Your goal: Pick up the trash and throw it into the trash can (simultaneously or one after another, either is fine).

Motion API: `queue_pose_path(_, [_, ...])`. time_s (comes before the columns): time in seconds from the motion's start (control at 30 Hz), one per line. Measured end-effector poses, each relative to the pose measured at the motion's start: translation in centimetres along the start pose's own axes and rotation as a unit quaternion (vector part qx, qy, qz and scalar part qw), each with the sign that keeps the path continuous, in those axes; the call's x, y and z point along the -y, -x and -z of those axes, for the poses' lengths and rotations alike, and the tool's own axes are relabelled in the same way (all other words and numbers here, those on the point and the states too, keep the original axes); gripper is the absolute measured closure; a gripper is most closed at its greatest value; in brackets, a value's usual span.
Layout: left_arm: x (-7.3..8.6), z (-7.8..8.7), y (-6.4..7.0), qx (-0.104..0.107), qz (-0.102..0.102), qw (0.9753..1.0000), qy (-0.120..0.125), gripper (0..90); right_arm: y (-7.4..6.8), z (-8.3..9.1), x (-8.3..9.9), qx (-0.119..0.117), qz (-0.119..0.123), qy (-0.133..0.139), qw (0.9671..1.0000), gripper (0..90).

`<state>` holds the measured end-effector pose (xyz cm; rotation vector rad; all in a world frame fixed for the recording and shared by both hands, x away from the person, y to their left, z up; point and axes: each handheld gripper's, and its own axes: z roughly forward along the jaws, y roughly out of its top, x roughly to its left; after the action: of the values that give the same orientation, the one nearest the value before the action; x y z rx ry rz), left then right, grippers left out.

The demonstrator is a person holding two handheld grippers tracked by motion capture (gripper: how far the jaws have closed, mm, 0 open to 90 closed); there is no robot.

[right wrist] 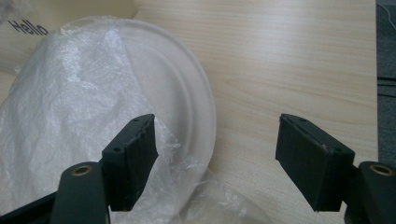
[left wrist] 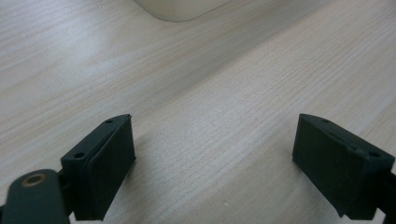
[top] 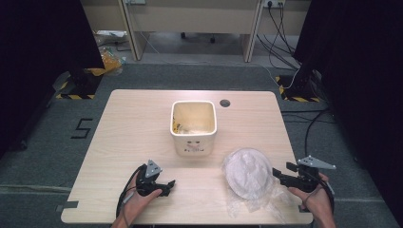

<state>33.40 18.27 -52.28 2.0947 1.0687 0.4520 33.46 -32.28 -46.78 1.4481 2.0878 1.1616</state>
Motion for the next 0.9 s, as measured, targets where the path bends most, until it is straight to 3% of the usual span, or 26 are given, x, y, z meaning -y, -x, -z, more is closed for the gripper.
queue_pose_path(0.27, [0.1, 0.2, 0.0, -0.001, 0.0, 1.0, 0.002, 15.6, -0.3, -0.1, -0.4, -0.005, 0.005, 0.003, 1.0, 29.1])
queue_pose_path(0.37, [0.1, 0.3, 0.3, 0.007, 0.004, 0.9999, 0.007, 16.1, -0.3, -0.2, -0.6, -0.007, 0.007, 0.004, 0.9999, 29.1])
queue_pose_path(0.47, [0.0, 0.3, 1.1, 0.031, 0.01, 0.9994, 0.015, 15.9, -0.4, -0.3, -0.8, -0.009, 0.007, 0.004, 0.9999, 29.1])
queue_pose_path(0.57, [-0.2, 0.2, 2.3, 0.041, -0.005, 0.9991, 0.014, 15.7, -0.7, -0.7, -1.1, -0.013, 0.014, 0.003, 0.9998, 29.1])
queue_pose_path(0.9, [-0.1, 0.1, 2.9, 0.053, 0.004, 0.9984, 0.018, 15.4, -0.7, -1.5, -1.5, -0.004, 0.022, -0.006, 0.9997, 29.1])
